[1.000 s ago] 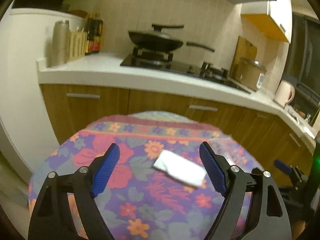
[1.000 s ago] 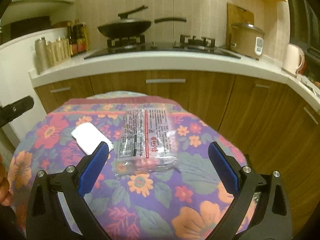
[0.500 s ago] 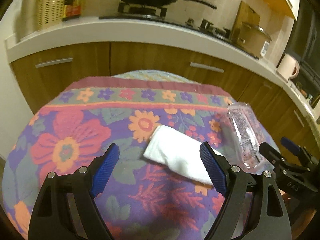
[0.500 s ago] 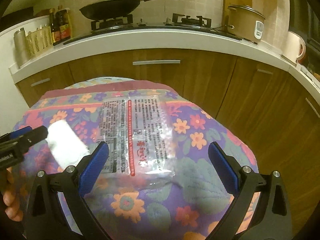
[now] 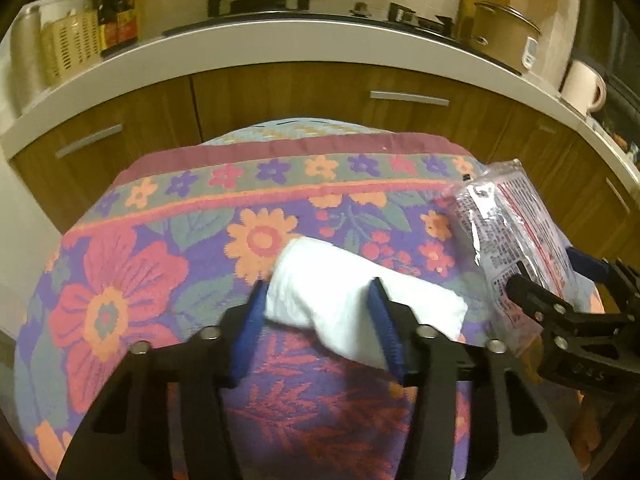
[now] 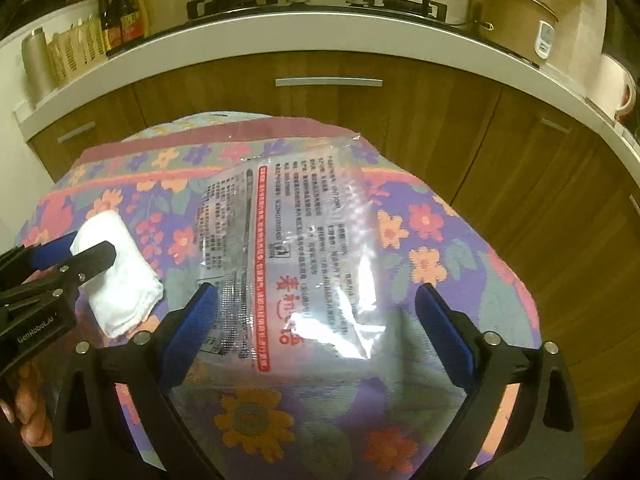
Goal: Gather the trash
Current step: 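Grasp the white tissue with the left gripper while the right gripper grasps the plastic bag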
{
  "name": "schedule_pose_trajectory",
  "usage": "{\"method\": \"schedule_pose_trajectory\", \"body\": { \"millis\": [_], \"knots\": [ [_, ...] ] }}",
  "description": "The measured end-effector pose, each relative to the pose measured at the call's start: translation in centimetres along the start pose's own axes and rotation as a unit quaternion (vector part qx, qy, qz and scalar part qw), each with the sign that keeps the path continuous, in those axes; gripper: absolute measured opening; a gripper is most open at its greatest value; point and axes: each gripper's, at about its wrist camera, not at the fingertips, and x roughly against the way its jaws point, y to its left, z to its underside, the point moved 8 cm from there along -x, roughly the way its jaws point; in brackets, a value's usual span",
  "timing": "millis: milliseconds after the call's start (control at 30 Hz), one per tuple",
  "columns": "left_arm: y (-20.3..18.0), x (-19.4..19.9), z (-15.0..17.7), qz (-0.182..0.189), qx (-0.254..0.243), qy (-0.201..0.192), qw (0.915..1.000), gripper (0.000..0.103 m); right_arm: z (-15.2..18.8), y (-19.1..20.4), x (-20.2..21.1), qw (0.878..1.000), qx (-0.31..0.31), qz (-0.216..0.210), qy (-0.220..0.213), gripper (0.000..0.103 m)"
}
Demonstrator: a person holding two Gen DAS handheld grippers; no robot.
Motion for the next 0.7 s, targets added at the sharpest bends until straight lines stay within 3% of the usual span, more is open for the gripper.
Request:
{"method": "schedule_pose_trajectory", "body": {
  "millis": [100,267,433,700],
  "knots": [
    [-0.1,0.1,-0.1,0.002,-0.002,-0.003,1.0,0.036,0.1,0.2,0.0,1.0,0.0,-0.001,-0.002,0.068],
    [-0.6,0.1,0.0,0.016,-0.01,-0.005,0.9998,0.008,0.3,0.6,0.4,1.0,0.006,-0.001,-0.012,0.054],
    [-1.0,0.3,-0.1,0.01,-0.021,-0.016,0.9996,0.005,0.3,0.5,1.0,1.0,0.009,0.007,-0.025,0.035],
    [-1.1,2.1,-0.7,0.051,-0.006,-0.06,0.9969,0.004,0.6,0.4,2.5,0.999,0.009,0.003,-0.049,0.03]
  ]
}}
